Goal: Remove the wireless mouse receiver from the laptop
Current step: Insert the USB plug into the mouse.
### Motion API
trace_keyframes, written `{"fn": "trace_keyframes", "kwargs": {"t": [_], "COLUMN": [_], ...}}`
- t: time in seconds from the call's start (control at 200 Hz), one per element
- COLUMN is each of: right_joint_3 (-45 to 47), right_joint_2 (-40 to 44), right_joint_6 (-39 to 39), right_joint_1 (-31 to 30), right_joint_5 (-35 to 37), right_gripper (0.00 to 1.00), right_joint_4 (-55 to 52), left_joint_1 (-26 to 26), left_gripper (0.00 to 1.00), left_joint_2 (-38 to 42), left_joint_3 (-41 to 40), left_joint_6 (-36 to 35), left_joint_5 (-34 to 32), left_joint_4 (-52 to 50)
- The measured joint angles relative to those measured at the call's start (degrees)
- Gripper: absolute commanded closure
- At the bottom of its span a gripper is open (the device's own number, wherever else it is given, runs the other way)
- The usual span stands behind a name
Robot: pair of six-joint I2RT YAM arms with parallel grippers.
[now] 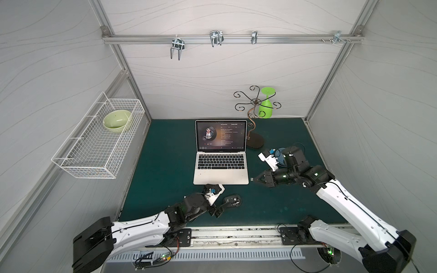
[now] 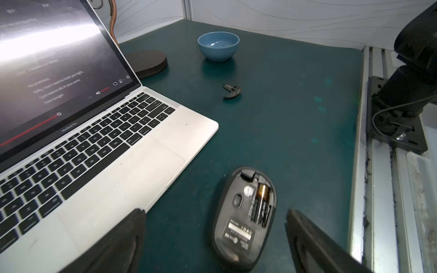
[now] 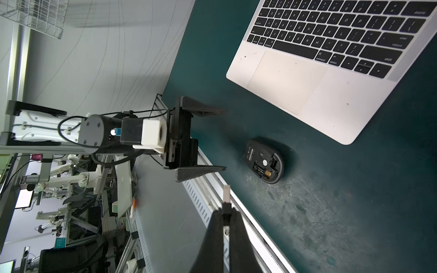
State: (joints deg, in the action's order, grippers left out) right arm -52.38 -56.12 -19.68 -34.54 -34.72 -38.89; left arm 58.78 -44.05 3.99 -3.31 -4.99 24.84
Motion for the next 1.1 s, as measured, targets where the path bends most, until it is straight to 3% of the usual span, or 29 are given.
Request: {"fn": "trace_keyframes", "kwargs": {"t": [0.17, 0.285, 0.36, 0.645, 0.815, 1.1], "right_joint_3": [1.0, 1.0, 1.0, 1.0, 1.0, 1.0], "right_joint_2": [-0.9, -2.1, -2.2, -1.7, -1.1, -1.1], "right_joint_6": [-0.4, -0.9, -1.4, -2.5, -2.8, -2.8], "right_joint_1": [0.0, 0.0, 0.0, 0.0, 0.0, 1.4], "right_joint_5": [-1.8, -2.8, -3.3, -3.9, -4.3, -4.7], "right_gripper": [1.0, 1.0, 1.0, 1.0, 1.0, 1.0], "right_joint_4": [1.2, 2.3, 2.8, 3.7, 3.8, 3.8], "left_joint_1": [0.0, 0.0, 0.0, 0.0, -0.7, -5.7], "left_gripper": [0.02, 0.01, 0.02, 0.03, 0.02, 0.04], "left_joint_2": [10.9, 11.4, 7.6, -18.9, -23.0, -28.9], "left_joint_3": [-3.6, -3.7, -3.7, -2.8, -2.2, 0.7], "left_joint_6": [-2.8, -4.0, -4.4, -4.9, -6.3, -10.0], "left_joint_5": [-0.1, 0.0, 0.1, -0.3, 1.4, 13.3], "left_joint_4": [-4.9, -5.4, -4.0, 6.3, 11.1, 13.2]}}
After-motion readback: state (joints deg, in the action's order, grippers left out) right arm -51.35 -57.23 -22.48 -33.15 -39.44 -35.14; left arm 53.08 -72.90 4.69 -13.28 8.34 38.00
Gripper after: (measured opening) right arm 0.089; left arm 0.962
